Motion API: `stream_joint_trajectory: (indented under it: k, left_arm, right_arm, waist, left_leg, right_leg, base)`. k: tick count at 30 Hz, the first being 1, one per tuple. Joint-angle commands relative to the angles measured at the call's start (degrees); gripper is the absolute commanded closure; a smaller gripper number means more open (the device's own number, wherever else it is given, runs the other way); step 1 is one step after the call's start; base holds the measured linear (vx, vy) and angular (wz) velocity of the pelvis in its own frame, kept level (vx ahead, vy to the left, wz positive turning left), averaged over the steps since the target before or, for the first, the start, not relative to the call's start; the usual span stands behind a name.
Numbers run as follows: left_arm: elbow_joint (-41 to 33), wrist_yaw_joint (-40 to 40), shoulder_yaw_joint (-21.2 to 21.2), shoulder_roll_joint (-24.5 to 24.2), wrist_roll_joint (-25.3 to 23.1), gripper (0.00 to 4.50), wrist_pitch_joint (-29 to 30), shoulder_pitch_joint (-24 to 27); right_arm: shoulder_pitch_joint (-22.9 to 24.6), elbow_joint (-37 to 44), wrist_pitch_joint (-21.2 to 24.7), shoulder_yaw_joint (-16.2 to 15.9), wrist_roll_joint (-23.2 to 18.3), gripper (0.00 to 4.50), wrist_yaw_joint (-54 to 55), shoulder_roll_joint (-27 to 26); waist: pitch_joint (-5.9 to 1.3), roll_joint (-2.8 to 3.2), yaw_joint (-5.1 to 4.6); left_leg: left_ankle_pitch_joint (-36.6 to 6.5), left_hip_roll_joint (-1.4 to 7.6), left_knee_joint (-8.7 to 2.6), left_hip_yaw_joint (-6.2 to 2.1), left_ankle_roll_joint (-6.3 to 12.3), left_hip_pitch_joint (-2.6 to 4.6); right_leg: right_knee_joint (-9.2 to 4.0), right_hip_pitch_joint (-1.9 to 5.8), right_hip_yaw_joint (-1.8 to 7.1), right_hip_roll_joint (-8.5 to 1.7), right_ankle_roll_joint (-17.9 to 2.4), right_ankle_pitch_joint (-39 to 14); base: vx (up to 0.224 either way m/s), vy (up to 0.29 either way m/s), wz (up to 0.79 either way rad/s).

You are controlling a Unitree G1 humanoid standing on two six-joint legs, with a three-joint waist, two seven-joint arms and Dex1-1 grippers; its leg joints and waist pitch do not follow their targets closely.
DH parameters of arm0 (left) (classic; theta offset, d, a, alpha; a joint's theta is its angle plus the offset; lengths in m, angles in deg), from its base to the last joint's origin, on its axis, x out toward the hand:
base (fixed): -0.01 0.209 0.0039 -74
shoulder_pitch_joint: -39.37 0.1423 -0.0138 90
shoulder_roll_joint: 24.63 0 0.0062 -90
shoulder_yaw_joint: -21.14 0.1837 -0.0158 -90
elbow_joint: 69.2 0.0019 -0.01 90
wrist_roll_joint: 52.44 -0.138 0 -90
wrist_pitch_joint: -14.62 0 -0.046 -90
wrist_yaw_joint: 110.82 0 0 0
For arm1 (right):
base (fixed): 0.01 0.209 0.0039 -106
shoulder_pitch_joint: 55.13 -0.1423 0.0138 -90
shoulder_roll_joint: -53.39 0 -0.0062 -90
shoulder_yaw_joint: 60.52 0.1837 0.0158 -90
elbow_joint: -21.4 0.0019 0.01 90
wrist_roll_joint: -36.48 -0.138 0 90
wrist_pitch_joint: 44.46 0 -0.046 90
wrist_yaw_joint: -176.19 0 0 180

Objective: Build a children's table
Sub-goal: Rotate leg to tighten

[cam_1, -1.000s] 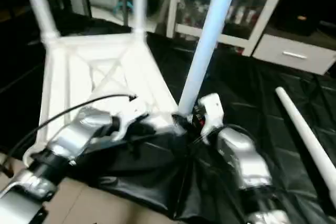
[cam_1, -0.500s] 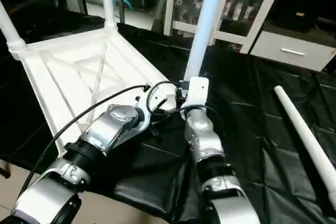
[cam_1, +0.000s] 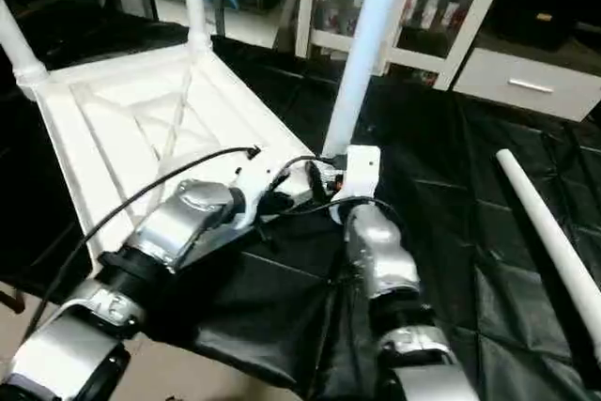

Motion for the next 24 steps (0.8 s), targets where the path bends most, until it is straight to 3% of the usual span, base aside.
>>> stream_joint_trajectory:
  k: [1,5,9,13,18,20,24]
  left_arm:
    - [-3.2,-4.4,1.8,-1.3,0.7,4.50,-1.0,1.1]
    - [-5.4,-8.8,3.7,-3.4,1.1,4.50,-0.9,2.7]
    - [-8.0,-12.8,4.8,-6.0,1.5,4.50,-1.4,4.4]
    - [-12.9,-21.1,6.7,-10.7,3.2,4.50,-1.1,7.1]
    - [-16.6,-28.0,8.5,-13.9,4.9,4.50,-3.9,9.1]
    - [-17.9,-30.3,9.5,-15.2,5.1,4.50,-4.2,9.7]
    - [-18.8,-31.6,10.2,-15.9,5.2,4.50,-4.2,10.0]
  right_arm:
    - [1.9,3.9,2.3,-1.0,-2.6,0.43,-8.5,2.4]
    - [4.0,7.9,3.4,-2.2,-4.2,0.02,-15.9,6.0]
    - [7.6,15.0,7.0,-3.5,-6.6,0.02,-23.9,10.9]
    - [12.5,22.3,9.3,-6.4,-6.7,0.02,-35.4,19.3]
    - [13.6,23.9,10.7,-7.4,-7.2,0.02,-40.7,22.9]
    - [14.0,25.1,11.4,-8.9,-7.0,0.02,-43.7,24.9]
    - [14.0,25.6,10.6,-11.1,-5.2,0.02,-45.1,25.6]
  waist:
    - [-4.02,0.43,0.80]
    - [-4.01,0.46,1.38]
    - [-3.94,0.43,1.69]
    - [-3.92,0.54,2.57]
    - [-3.61,0.35,2.41]
    - [-3.38,0.63,2.59]
    - [-3.38,0.50,3.10]
  left_leg:
    - [-1.9,0.89,-3.79,0.32,6.14,-0.24]
    - [-1.5,1.08,-3.75,0.33,6.23,-0.17]
    - [-2.1,1.12,-3.79,0.30,5.92,-0.15]
    - [-3.0,1.24,-3.85,0.26,5.25,-0.06]
    - [-6.4,1.22,-4.18,0.16,3.80,-0.26]
    - [-7.5,1.43,-4.33,0.28,3.32,0.20]
    - [-7.9,1.41,-4.43,0.26,2.71,0.31]
  right_leg:
    - [-2.80,4.28,2.47,-3.52,-15.5,1.0]
    - [-2.64,4.27,2.45,-3.50,-16.0,1.7]
    - [-2.74,4.33,2.46,-3.53,-15.5,0.5]
    - [-2.79,4.21,2.44,-3.54,-14.9,-0.7]
    - [-3.56,4.25,2.41,-3.73,-13.6,-7.0]
    - [-3.70,3.79,2.47,-3.60,-13.3,-8.0]
    - [-3.77,3.81,2.42,-3.65,-12.8,-9.6]
  base:
    - [0.000,0.000,0.00]
    - [0.000,0.000,0.00]
    - [0.000,0.000,0.00]
    - [0.000,0.000,0.00]
    - [0.000,0.000,0.00]
    - [0.000,0.000,0.00]
    - [0.000,0.000,0.00]
